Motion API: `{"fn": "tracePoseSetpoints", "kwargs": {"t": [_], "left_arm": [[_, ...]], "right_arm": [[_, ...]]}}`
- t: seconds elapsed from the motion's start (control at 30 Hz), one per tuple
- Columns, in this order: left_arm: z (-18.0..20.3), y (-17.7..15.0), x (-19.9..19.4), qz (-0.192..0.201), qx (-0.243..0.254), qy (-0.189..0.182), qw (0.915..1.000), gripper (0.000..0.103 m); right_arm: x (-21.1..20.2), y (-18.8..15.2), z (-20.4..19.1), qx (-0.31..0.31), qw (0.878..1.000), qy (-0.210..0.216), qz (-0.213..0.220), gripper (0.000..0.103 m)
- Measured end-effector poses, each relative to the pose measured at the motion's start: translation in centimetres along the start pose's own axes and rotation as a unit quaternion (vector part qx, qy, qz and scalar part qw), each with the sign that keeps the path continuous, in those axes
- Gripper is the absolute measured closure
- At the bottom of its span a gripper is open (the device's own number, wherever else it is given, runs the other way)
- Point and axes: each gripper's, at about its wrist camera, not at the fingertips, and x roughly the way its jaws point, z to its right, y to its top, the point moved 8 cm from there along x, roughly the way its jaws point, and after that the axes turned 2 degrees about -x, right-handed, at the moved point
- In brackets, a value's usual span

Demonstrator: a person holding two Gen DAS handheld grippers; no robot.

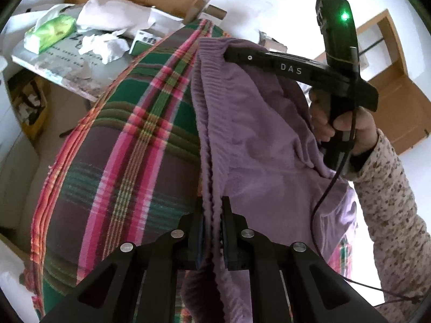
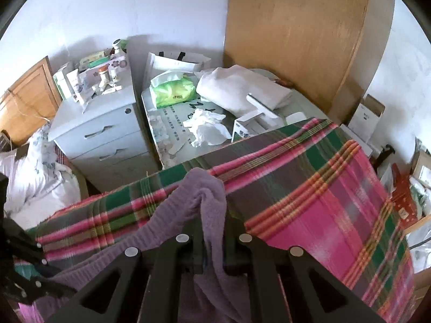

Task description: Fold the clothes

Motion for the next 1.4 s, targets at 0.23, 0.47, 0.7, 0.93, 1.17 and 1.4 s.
{"fn": "tracePoseSetpoints", "kwargs": {"t": [0.23,0.47,0.7,0.93,1.17,1.4], "left_arm": [[0.1,-0.2,-0.4,0.005,0.005,0.014,0.9999,0.092],[-0.2,-0.7,-1.9,0.031,-0.014,0.019,0.9992,0.091],[-0.1,-3.1,-5.4,0.065,-0.04,0.013,0.997,0.088],[0.7,-6.4,-6.2,0.062,-0.047,0.008,0.997,0.08],[1.7,-8.2,-5.9,0.067,-0.049,0.011,0.9965,0.074],[2.0,-9.6,-6.5,0.068,-0.08,-0.001,0.9945,0.062]], "right_arm": [[0.2,-1.1,0.2,0.016,0.999,-0.019,-0.02,0.078],[-8.6,-3.0,3.2,0.112,0.993,-0.003,0.038,0.073],[-18.5,-12.1,5.8,0.188,0.979,-0.041,0.073,0.072],[-26.4,-24.8,7.4,0.304,0.942,-0.091,0.109,0.072],[-30.0,-37.4,6.6,0.417,0.889,-0.136,0.128,0.072],[-28.1,-44.5,6.0,0.514,0.84,-0.104,0.143,0.064]]}}
